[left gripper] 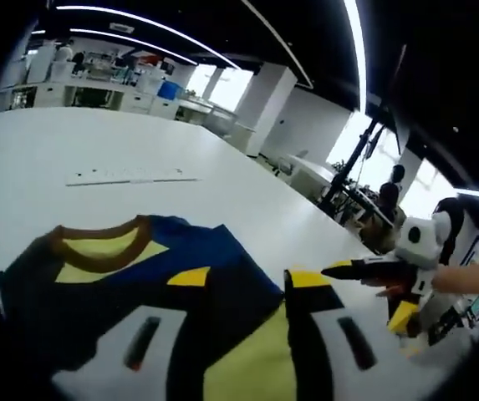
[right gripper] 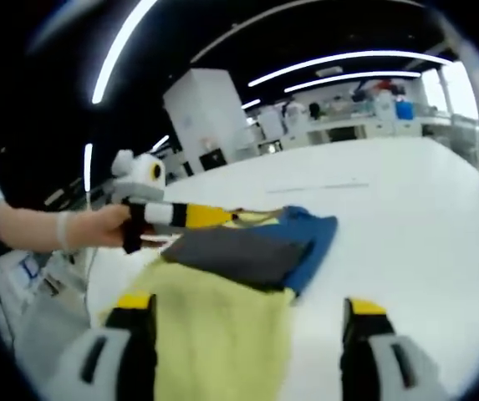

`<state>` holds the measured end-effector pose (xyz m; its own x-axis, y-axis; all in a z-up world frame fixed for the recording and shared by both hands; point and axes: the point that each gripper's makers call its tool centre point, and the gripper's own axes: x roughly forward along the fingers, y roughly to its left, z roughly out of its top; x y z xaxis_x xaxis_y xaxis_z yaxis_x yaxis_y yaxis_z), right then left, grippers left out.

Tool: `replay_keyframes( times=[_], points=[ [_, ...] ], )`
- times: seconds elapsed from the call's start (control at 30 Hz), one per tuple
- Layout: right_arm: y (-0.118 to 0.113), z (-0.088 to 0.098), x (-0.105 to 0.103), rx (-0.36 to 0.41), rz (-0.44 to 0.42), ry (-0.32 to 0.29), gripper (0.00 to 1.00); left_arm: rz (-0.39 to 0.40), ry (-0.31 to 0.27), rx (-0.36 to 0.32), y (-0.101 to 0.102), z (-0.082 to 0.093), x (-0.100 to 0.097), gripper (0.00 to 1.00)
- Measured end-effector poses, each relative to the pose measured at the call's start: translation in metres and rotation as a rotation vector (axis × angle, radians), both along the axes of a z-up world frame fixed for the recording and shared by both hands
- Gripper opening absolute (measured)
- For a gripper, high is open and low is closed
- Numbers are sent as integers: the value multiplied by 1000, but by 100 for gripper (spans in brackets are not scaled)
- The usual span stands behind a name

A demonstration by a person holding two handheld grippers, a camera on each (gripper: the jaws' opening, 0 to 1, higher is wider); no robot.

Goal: Fold the garment on the visible template until the final outline fits inside the template.

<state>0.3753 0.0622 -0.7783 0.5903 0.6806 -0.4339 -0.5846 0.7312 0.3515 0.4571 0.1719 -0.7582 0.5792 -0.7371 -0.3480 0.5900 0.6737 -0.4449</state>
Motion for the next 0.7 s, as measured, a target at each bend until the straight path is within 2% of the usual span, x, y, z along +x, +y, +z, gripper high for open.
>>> replay_keyframes(
  times=[0.13, 0.23, 0.27, 0.33, 0.43, 0.7],
  points=[
    [-2, 1, 16, 18, -19, 21, 82, 45, -19, 5, 33, 10, -7, 31],
    [-3, -3, 24, 54, -35, 94, 66, 69, -35, 12, 52, 16, -17, 31],
    [-5, -4, 29, 56, -39, 91, 60, 77, -43, 19, 59, 17, -22, 31],
    [-9, -9, 39, 53, -52, 104, 55, 88, -49, 29, 72, 15, -25, 31],
    [-13, -22, 47, 53, -64, 165, 48, 106, -58, 49, 86, 16, -39, 31],
    [-12, -43, 61, 70, -102, 266, 28, 140, -66, 109, 127, 14, -73, 32]
  ],
)
